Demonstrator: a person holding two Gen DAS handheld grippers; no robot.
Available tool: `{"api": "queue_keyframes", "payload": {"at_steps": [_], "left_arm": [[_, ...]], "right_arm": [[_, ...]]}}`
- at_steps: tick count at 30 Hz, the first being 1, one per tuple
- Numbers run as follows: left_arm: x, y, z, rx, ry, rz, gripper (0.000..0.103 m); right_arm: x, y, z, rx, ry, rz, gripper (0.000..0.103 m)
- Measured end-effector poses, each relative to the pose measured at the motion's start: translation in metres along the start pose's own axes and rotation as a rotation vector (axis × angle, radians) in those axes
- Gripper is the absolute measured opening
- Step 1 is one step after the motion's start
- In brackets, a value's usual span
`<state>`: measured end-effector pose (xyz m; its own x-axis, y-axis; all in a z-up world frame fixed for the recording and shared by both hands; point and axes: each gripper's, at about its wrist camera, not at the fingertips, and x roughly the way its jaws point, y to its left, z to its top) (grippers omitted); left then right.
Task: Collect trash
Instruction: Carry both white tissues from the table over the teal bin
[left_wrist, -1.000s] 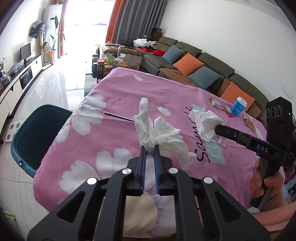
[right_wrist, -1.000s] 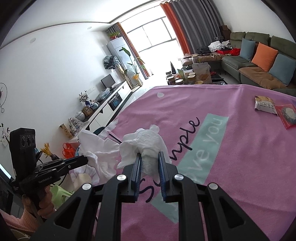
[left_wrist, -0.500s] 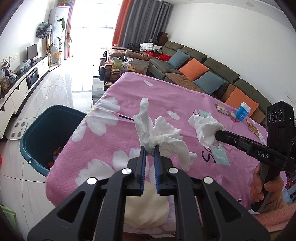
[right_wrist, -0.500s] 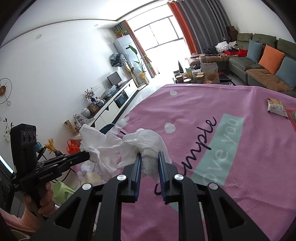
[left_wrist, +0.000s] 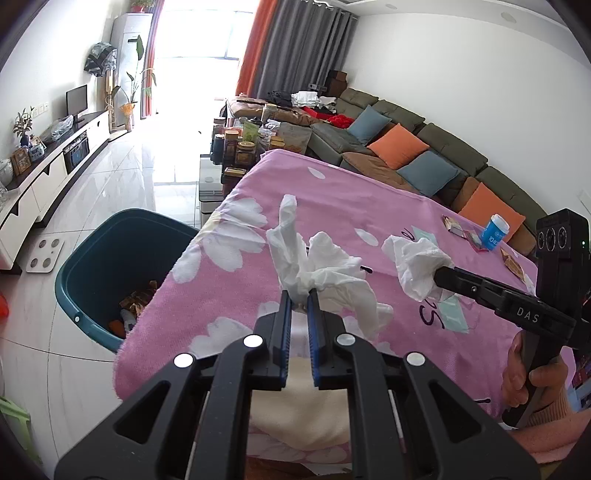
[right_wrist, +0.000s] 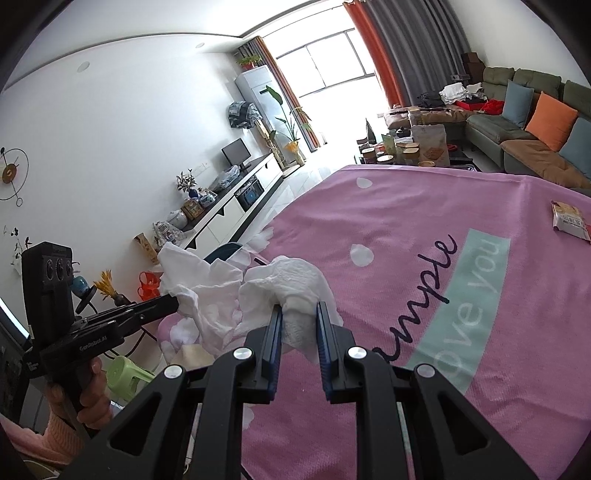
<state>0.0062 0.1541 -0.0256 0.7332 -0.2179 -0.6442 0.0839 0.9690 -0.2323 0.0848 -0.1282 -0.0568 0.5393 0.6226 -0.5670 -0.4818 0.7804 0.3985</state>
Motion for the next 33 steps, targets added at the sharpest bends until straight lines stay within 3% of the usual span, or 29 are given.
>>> {"api": "queue_keyframes", "payload": {"at_steps": [33], "left_arm": [[-0.008,0.036,0.003,-0.073,-0.023,0.046,0.009]], "right_arm": [[0.030,0.030,0.011,-0.042,0.036,0.063,0.017]]}}
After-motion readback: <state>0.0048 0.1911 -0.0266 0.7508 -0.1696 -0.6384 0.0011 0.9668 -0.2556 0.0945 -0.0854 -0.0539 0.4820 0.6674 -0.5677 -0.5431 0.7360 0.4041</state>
